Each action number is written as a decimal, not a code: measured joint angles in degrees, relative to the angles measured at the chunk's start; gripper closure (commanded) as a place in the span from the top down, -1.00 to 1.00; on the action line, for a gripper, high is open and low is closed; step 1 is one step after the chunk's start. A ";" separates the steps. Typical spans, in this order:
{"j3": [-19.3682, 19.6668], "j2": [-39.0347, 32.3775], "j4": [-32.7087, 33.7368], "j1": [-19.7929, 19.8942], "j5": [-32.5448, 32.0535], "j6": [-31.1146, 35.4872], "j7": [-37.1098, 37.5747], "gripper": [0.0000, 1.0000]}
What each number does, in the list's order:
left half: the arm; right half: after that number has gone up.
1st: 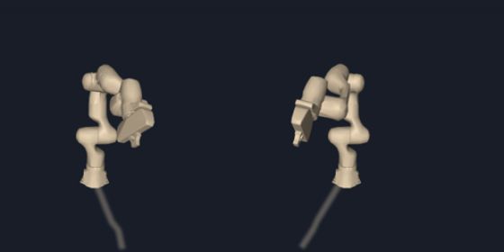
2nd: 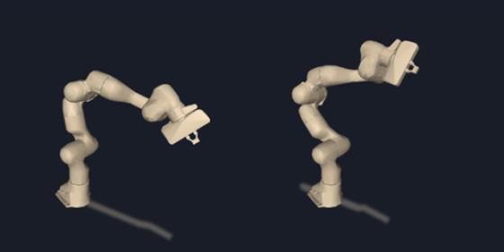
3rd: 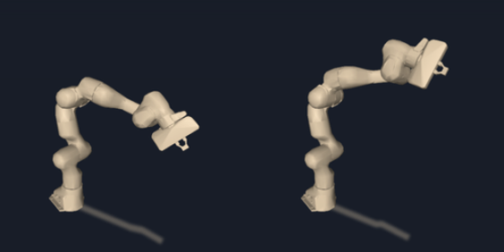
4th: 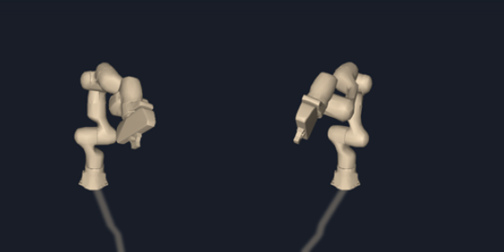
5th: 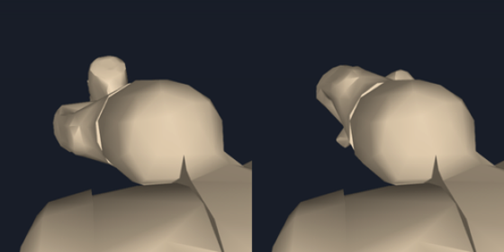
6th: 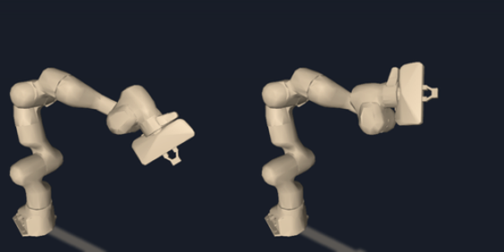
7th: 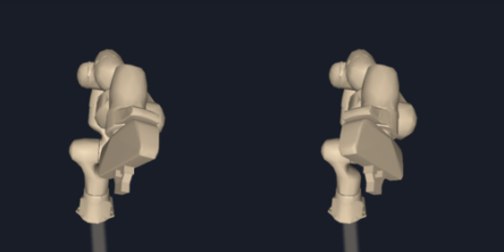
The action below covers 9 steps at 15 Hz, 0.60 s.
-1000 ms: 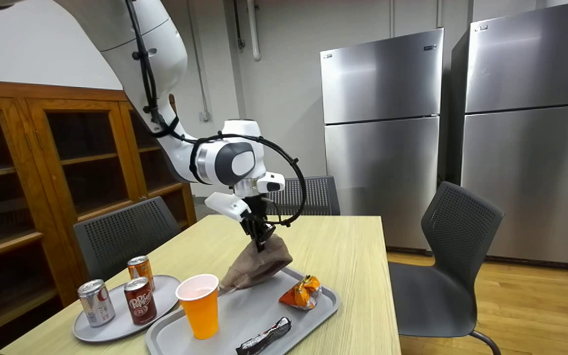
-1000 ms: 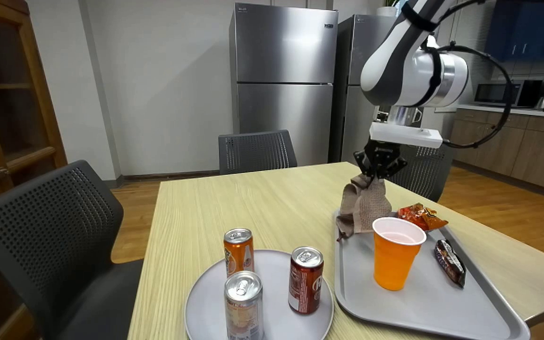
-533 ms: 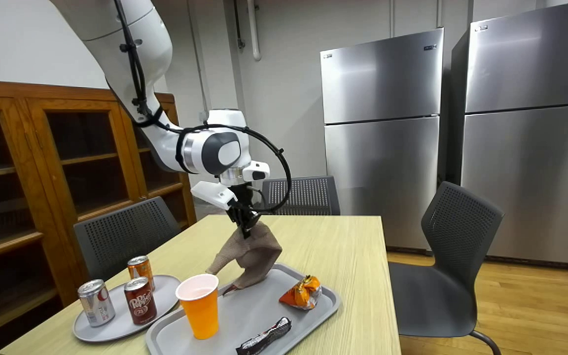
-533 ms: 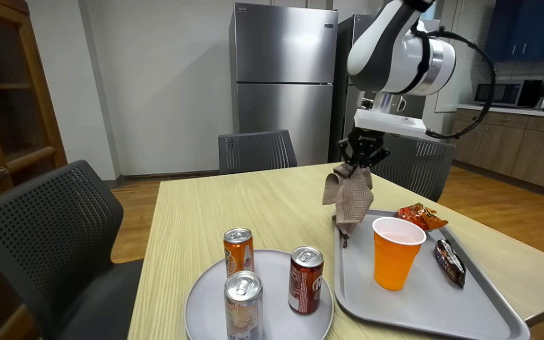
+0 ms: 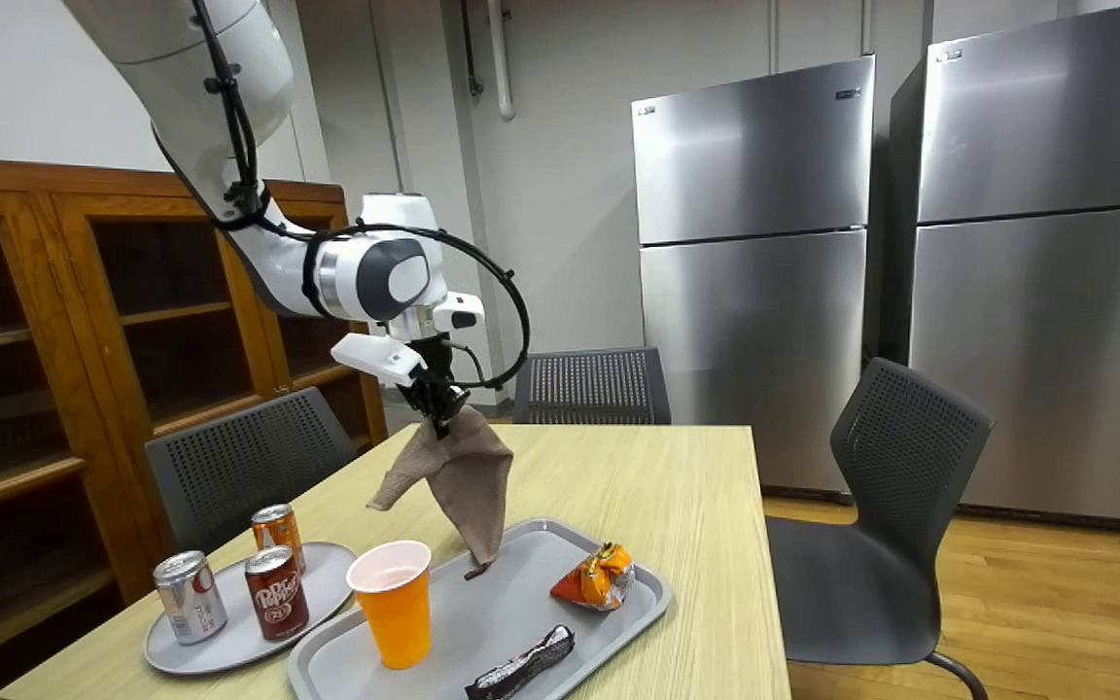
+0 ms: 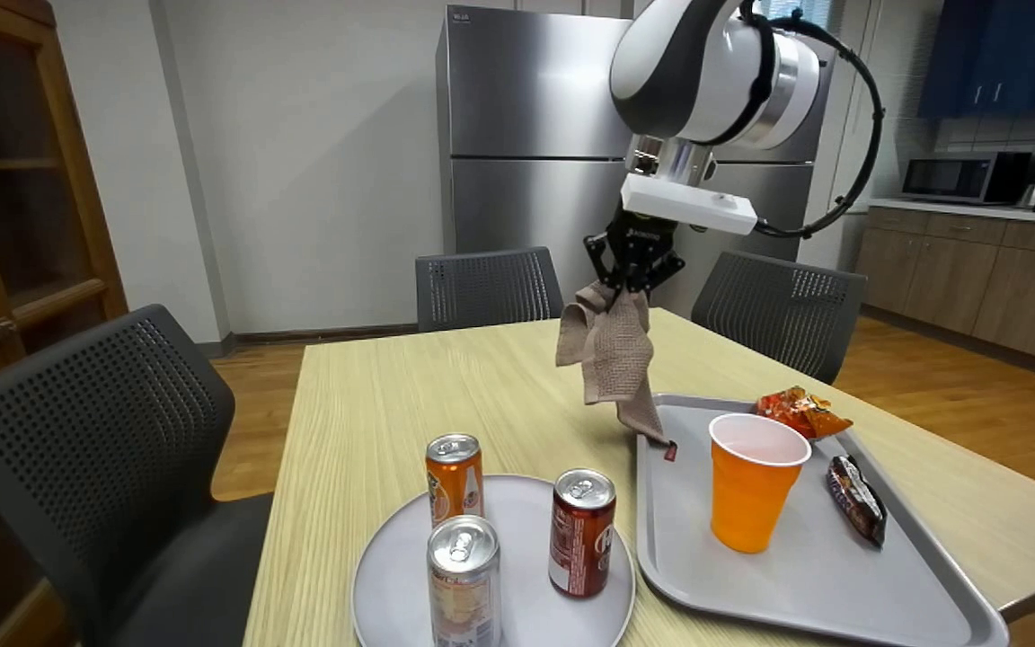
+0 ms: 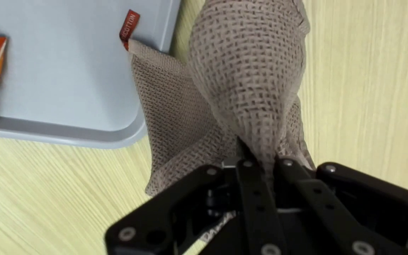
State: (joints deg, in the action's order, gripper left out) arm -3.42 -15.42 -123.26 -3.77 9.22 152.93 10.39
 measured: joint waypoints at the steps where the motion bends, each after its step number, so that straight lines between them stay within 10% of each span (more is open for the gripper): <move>1: -0.38 0.31 0.32 -0.46 -0.04 -0.01 -0.15 -0.96; 9: -1.91 1.03 2.52 -3.42 -1.41 -0.59 -0.60 -0.96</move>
State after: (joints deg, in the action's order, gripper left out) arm -5.33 -14.38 -120.74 -7.19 7.81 152.34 9.78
